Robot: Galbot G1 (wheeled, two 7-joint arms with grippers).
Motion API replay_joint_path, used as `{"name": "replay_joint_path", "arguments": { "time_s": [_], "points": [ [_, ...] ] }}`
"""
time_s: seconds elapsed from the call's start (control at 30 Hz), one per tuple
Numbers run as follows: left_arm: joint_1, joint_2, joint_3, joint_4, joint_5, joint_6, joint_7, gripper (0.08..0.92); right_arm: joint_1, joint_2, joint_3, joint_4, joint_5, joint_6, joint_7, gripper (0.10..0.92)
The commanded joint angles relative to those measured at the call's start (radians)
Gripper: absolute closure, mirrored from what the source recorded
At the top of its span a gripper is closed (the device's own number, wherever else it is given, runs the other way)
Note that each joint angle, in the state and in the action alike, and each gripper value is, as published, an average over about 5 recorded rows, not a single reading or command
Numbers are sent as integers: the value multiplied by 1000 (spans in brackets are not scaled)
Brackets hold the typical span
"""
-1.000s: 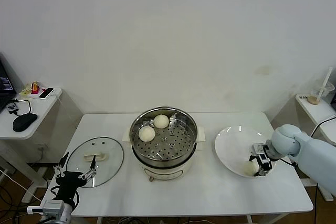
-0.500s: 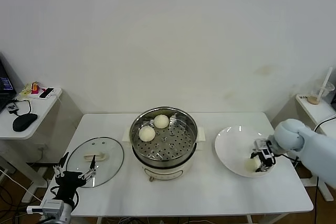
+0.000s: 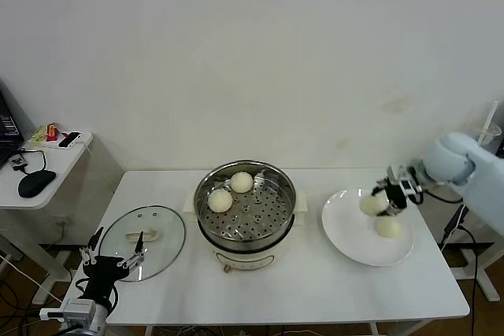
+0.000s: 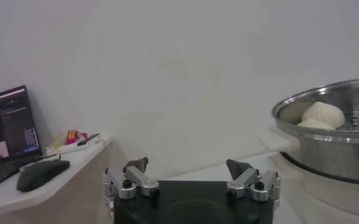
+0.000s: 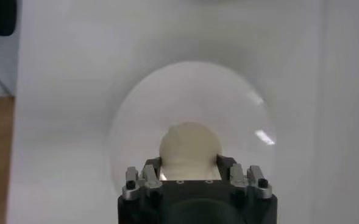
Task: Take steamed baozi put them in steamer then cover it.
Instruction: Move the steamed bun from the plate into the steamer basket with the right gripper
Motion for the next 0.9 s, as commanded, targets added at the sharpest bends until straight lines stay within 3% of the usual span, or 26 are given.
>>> {"name": "replay_joint_path", "arguments": {
  "time_s": [0.03, 0.43, 0.9],
  "points": [
    [1, -1, -2, 0, 1, 0, 0, 177, 358, 220, -195, 10, 140, -3, 38, 440],
    [26, -3, -51, -12, -18, 2, 2, 177, 309, 512, -355, -29, 146, 94, 137, 440],
    [14, -15, -61, -13, -27, 3, 2, 177, 202, 680, -466, -95, 12, 318, 210, 440]
  ]
}}
